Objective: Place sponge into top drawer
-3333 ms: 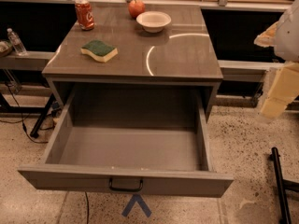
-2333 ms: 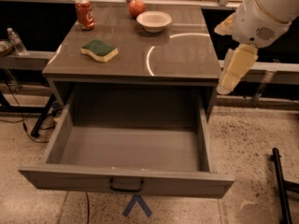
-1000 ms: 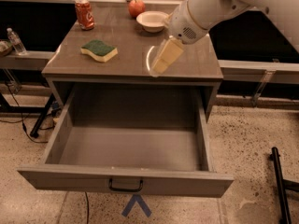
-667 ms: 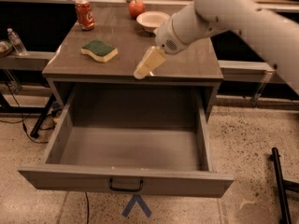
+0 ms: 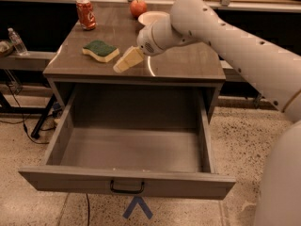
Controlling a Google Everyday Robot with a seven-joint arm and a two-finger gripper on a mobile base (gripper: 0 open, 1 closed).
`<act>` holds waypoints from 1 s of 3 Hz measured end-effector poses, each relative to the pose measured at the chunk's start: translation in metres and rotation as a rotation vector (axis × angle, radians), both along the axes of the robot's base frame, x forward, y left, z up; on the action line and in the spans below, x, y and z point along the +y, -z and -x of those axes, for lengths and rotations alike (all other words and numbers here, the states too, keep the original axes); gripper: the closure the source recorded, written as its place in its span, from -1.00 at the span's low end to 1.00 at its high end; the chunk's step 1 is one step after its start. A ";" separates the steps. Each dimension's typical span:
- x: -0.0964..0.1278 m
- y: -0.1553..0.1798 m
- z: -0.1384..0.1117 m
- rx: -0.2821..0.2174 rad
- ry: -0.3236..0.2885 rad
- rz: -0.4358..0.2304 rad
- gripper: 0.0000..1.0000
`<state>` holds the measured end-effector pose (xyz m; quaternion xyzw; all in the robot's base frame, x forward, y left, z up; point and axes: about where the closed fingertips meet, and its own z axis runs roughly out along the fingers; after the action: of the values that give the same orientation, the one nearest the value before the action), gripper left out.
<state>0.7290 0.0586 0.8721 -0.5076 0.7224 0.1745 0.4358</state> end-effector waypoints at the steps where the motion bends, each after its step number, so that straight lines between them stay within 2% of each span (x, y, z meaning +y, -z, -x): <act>1: 0.048 0.006 -0.027 -0.030 0.004 -0.059 -1.00; 2: 0.073 0.012 -0.039 -0.050 0.002 -0.086 -1.00; 3: 0.091 0.019 -0.046 -0.054 0.005 -0.105 -0.65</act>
Offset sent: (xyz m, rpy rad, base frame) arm 0.0547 0.0991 -0.0145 0.1199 -0.0819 -0.0051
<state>0.7753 0.1496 0.8527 -0.4866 0.7015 0.1974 0.4818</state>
